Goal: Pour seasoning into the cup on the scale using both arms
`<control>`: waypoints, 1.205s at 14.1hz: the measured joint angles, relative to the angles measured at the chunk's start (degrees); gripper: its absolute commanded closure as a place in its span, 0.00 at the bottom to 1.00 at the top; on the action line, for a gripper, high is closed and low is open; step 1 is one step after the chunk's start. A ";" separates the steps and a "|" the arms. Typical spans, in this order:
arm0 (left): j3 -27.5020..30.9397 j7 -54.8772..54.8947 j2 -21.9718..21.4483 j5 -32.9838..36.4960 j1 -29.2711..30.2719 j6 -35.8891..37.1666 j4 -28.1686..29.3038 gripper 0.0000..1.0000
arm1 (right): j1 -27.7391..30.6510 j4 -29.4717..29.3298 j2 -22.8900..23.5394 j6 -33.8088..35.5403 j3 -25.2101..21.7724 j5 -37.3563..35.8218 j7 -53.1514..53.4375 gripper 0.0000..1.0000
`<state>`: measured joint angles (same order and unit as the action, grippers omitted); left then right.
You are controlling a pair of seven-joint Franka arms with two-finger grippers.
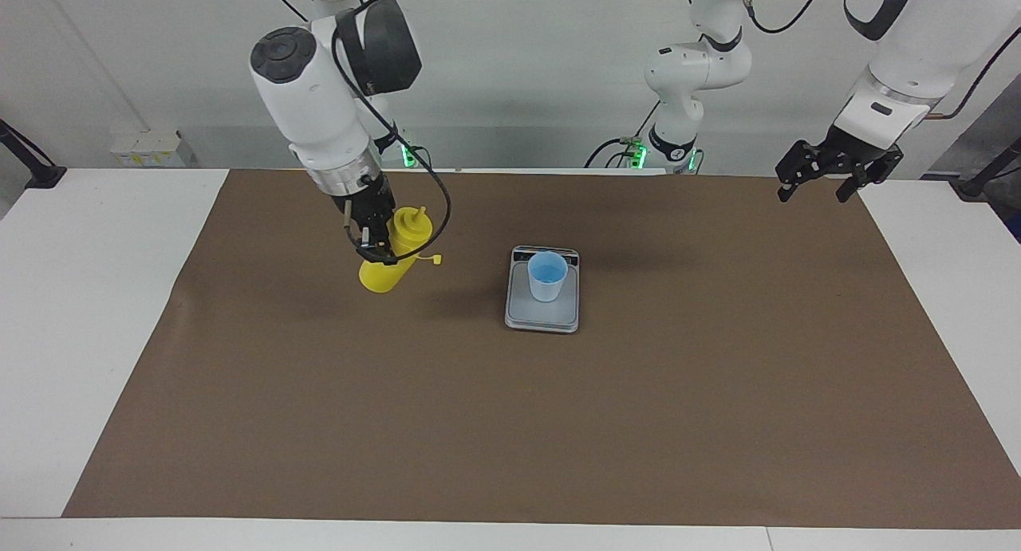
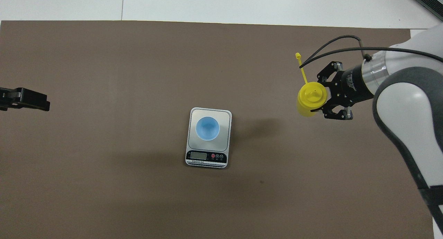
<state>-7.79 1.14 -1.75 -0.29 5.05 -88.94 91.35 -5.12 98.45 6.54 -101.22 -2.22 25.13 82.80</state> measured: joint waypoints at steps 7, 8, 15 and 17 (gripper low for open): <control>-0.40 1.09 0.06 0.00 -0.14 0.44 0.05 0.00 | 4.72 17.97 -1.31 -8.21 -0.03 9.16 -23.54 1.00; -0.43 1.10 0.06 0.00 -0.14 0.48 0.05 0.00 | 6.02 19.36 -1.22 -8.23 -0.04 9.45 -25.69 1.00; -0.10 1.11 0.06 0.00 0.00 0.49 0.05 0.00 | 11.27 21.35 1.44 -10.36 -0.08 9.68 -27.06 0.26; -0.10 1.11 0.06 0.00 0.00 0.50 0.05 0.00 | 11.61 21.46 1.56 -11.23 -0.09 9.97 -25.65 0.00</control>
<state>-7.90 2.24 -1.69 -0.29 5.04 -88.45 91.40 6.49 119.91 8.10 -112.44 -2.32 35.10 57.15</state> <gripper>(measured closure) 0.000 0.511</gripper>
